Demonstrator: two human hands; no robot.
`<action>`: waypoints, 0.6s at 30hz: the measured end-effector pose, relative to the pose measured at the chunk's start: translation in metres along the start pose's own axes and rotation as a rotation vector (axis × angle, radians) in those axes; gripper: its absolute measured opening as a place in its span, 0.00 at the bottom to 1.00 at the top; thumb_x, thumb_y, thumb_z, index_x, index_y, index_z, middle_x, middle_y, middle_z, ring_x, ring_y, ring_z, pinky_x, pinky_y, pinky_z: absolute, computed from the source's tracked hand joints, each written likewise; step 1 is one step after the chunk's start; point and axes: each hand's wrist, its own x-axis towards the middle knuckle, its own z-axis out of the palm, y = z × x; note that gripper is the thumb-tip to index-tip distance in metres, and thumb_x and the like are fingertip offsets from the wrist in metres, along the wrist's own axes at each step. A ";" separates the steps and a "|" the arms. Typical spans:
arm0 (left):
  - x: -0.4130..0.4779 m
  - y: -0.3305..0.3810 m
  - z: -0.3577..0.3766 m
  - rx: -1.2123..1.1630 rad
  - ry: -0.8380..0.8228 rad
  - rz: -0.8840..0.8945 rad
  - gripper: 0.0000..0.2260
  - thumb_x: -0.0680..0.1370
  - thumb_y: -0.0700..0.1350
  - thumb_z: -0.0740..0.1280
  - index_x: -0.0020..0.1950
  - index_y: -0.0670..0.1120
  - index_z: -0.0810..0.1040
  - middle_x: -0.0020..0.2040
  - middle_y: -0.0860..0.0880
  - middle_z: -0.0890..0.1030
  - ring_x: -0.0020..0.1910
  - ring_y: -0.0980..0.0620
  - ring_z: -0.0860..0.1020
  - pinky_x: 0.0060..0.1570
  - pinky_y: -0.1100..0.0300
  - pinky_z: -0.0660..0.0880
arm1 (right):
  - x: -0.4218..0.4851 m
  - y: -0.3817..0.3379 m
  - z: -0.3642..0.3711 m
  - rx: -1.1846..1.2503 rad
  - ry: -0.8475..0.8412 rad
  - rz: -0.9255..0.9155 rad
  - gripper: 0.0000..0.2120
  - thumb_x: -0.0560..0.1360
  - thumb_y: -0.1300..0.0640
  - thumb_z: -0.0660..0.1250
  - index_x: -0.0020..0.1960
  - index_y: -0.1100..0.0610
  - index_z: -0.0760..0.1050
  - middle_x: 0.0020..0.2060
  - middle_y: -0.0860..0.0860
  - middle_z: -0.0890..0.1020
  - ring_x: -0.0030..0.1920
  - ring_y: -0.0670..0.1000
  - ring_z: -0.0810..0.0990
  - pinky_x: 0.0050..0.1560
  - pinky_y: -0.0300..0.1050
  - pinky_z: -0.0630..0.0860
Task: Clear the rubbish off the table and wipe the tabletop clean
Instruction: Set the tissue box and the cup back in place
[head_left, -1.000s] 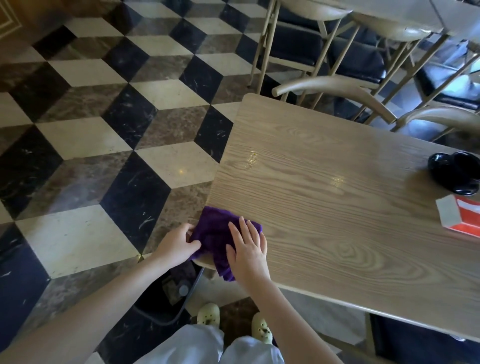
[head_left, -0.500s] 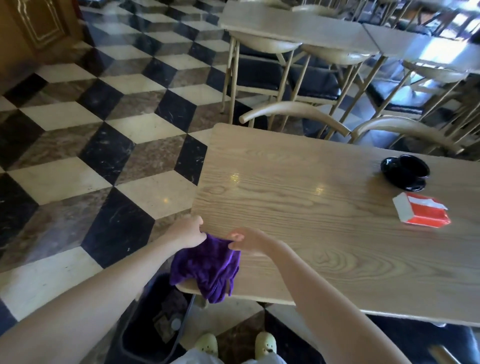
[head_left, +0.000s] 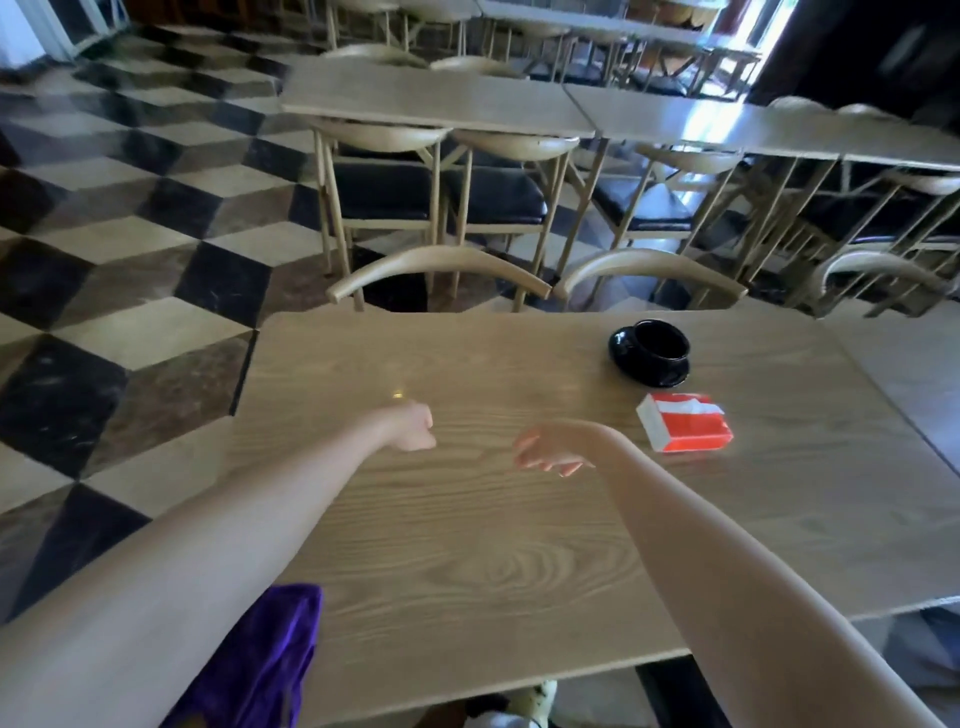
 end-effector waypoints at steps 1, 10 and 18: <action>0.013 0.020 -0.002 0.012 -0.004 0.010 0.02 0.76 0.43 0.61 0.47 0.47 0.68 0.48 0.44 0.71 0.46 0.49 0.68 0.44 0.60 0.64 | 0.002 0.018 -0.015 0.001 0.011 0.009 0.23 0.78 0.53 0.63 0.71 0.52 0.65 0.67 0.52 0.73 0.64 0.54 0.75 0.62 0.50 0.74; 0.115 0.193 -0.006 -0.123 -0.080 0.043 0.28 0.76 0.47 0.65 0.74 0.44 0.60 0.74 0.42 0.65 0.70 0.44 0.67 0.69 0.51 0.66 | 0.025 0.185 -0.129 -0.112 0.233 0.063 0.29 0.73 0.53 0.68 0.71 0.53 0.65 0.65 0.53 0.75 0.65 0.56 0.72 0.62 0.49 0.71; 0.169 0.292 0.051 -0.319 -0.040 0.048 0.42 0.72 0.48 0.71 0.77 0.41 0.48 0.76 0.40 0.58 0.74 0.44 0.60 0.69 0.53 0.62 | 0.056 0.294 -0.156 -0.096 0.257 0.097 0.50 0.65 0.58 0.76 0.76 0.47 0.48 0.73 0.55 0.59 0.74 0.62 0.55 0.70 0.56 0.61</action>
